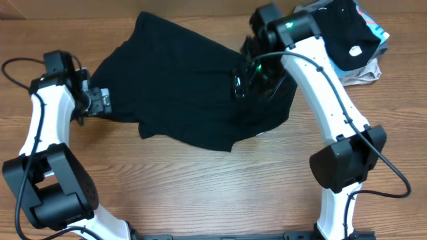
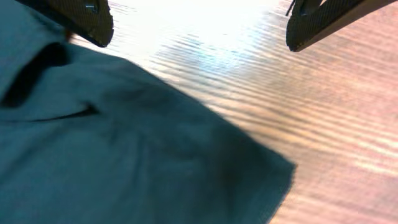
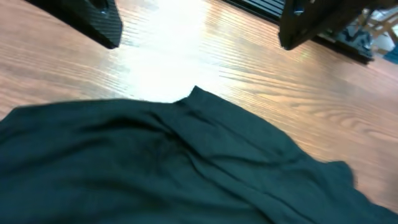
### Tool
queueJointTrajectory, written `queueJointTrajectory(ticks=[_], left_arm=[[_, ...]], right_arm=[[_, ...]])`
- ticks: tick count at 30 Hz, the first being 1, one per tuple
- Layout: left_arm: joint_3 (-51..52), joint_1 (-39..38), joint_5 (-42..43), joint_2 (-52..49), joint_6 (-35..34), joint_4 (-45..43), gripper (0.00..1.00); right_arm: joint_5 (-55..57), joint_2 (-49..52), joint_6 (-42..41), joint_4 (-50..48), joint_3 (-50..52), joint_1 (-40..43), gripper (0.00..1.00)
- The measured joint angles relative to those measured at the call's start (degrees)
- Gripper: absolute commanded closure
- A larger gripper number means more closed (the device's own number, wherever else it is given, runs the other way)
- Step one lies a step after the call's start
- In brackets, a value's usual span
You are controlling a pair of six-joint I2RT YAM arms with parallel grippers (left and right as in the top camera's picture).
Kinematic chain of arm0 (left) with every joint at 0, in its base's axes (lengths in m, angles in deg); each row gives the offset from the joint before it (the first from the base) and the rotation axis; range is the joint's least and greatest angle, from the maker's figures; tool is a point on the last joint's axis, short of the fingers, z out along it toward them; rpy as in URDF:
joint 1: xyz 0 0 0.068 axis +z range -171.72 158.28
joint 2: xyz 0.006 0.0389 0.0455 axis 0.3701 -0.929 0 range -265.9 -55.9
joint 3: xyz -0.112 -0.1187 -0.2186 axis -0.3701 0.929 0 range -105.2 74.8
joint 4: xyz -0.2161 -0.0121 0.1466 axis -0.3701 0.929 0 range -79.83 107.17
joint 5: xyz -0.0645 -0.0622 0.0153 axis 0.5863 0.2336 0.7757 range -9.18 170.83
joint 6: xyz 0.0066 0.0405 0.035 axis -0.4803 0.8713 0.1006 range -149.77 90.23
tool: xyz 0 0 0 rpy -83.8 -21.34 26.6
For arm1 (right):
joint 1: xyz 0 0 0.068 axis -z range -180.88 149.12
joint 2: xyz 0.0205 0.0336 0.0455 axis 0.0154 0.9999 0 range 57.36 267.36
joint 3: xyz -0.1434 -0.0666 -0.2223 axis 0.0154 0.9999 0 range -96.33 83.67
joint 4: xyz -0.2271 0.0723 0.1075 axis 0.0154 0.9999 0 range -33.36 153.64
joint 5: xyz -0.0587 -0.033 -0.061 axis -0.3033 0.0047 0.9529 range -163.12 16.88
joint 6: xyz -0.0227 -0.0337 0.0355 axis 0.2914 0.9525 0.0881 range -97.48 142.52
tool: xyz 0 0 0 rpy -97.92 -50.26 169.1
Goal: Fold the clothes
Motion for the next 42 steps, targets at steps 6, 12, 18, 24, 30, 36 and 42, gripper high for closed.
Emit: queueJointTrajectory(ticks=[6,12,18,24,30,36,42], left_arm=[[0.26,4.28,0.0,0.0,-2.19,-0.85,0.06],[0.28,5.2,0.04,0.0,-4.04,-2.58,0.03],[0.28,5.2,0.04,0.0,-5.62,-3.58,0.03],[0.28,5.2,0.02,0.0,-5.95,-3.37,0.02],[0.28,5.2,0.0,0.0,-5.95,-3.21,0.02],[0.28,5.2,0.0,0.0,-5.95,-3.1,0.02],[0.28,5.2,-0.11,0.0,-5.92,-2.73,0.02]], right_arm=[[1.55,0.02,-5.25,-5.33,11.8,-4.28,0.22],[1.77,0.02,-11.04,-12.94,23.93,-10.36,0.28],[1.51,0.02,-16.37,-21.24,30.47,-14.1,0.38],[2.51,0.02,-23.43,-25.24,33.86,-14.69,0.39],[3.82,0.02,-26.82,-29.4,38.99,-14.19,0.43],[3.85,0.02,-27.69,-30.36,40.44,-13.33,0.58],[3.56,0.02,-26.77,-30.99,40.44,-13.0,0.96]])
